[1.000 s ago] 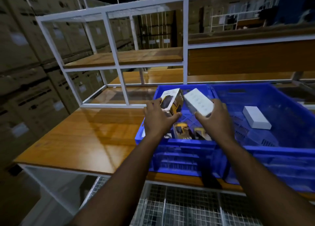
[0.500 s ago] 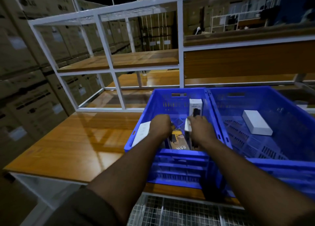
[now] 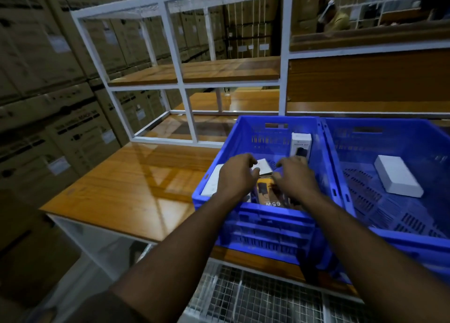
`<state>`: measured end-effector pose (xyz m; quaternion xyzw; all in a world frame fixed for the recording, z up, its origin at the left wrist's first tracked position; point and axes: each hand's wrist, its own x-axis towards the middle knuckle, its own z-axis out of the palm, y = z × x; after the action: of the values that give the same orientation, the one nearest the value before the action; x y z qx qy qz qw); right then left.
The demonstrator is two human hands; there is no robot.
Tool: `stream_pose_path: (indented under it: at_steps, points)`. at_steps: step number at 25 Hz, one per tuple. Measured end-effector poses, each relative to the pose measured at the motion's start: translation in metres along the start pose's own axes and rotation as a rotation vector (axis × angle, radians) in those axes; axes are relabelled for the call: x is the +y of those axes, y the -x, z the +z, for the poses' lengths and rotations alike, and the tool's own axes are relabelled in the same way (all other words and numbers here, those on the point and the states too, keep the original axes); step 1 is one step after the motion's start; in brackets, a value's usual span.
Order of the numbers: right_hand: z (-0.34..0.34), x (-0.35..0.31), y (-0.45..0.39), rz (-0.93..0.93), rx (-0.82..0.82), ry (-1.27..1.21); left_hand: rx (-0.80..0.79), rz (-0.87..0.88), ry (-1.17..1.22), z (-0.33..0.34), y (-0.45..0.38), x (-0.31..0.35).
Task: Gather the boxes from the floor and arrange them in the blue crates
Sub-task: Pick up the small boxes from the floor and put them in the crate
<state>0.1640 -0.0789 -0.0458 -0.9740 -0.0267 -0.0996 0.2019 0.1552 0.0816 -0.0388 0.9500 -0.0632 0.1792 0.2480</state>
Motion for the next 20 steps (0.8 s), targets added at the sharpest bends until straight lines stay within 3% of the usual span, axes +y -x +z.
stream_pose_path:
  at_steps: [4, 9, 15, 20]
  points:
    - [0.006, -0.04, 0.008, -0.122, 0.179, -0.212, 0.187, -0.009, 0.046, -0.032, 0.018, -0.013]
    - [0.02, -0.11, 0.029, -0.318, 0.245, -0.363, 0.362, -0.137, 0.031, -0.077, 0.055, -0.055]
    - [0.043, -0.198, 0.08, -0.564, 0.13, -0.406, 0.406, -0.316, -0.058, -0.14, 0.135, -0.11]
    - [0.084, -0.273, 0.173, -0.741, -0.059, -0.402, 0.438, -0.548, -0.086, -0.192, 0.255, -0.161]
